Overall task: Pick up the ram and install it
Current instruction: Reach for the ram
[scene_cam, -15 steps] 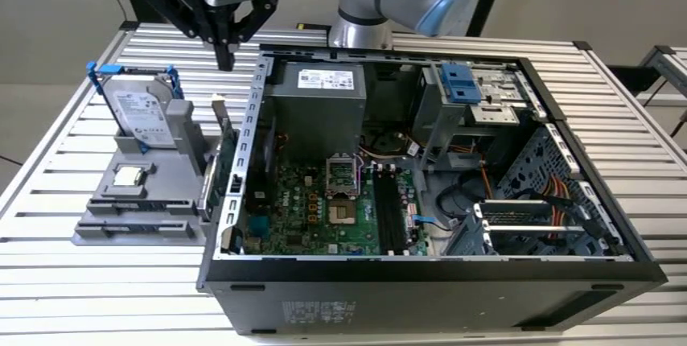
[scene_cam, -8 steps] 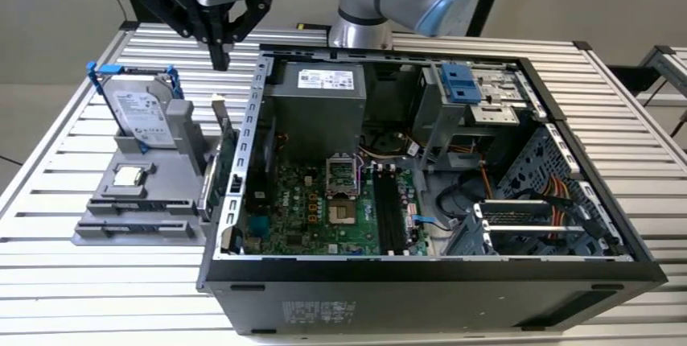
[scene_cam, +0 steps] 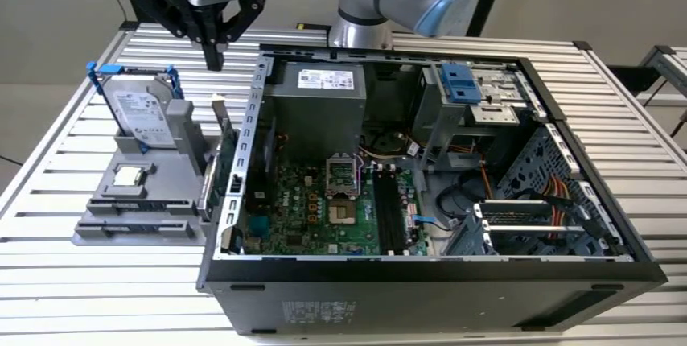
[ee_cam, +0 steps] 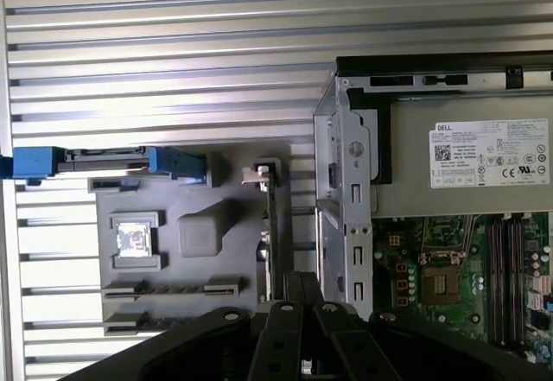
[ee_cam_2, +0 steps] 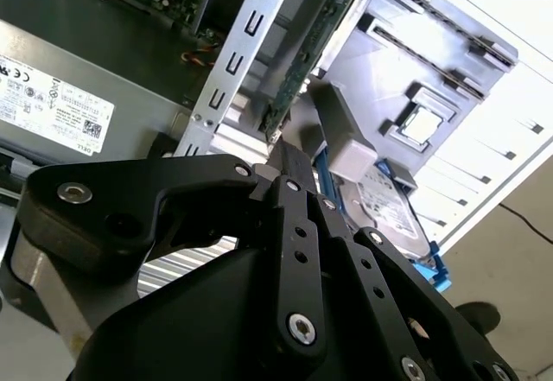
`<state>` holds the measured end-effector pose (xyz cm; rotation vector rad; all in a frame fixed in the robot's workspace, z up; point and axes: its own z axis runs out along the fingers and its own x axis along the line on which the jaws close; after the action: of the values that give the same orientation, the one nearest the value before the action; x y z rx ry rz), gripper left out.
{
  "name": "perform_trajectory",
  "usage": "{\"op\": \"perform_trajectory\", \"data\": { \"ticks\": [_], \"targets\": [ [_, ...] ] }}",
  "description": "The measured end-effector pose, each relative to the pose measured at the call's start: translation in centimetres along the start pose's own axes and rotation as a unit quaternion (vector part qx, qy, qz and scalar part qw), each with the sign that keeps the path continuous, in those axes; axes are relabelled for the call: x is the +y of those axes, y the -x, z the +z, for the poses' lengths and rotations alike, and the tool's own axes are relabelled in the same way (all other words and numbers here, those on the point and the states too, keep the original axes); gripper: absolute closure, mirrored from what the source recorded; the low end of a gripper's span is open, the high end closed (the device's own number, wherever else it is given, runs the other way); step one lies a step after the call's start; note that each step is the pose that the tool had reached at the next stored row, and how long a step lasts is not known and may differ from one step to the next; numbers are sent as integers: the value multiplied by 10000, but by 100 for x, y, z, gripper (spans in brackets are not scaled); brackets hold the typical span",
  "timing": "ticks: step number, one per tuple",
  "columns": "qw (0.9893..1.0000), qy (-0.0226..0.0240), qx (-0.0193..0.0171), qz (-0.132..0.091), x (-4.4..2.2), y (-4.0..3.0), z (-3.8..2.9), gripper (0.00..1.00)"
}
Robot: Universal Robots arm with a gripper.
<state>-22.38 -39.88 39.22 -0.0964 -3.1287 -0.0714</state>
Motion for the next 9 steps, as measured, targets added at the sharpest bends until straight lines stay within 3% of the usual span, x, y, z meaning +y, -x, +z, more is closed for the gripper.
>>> {"op": "perform_trajectory", "data": {
  "ticks": [9],
  "targets": [
    [10000, -1, 17, 1, -4, -56, 4, 100]
  ]
}}
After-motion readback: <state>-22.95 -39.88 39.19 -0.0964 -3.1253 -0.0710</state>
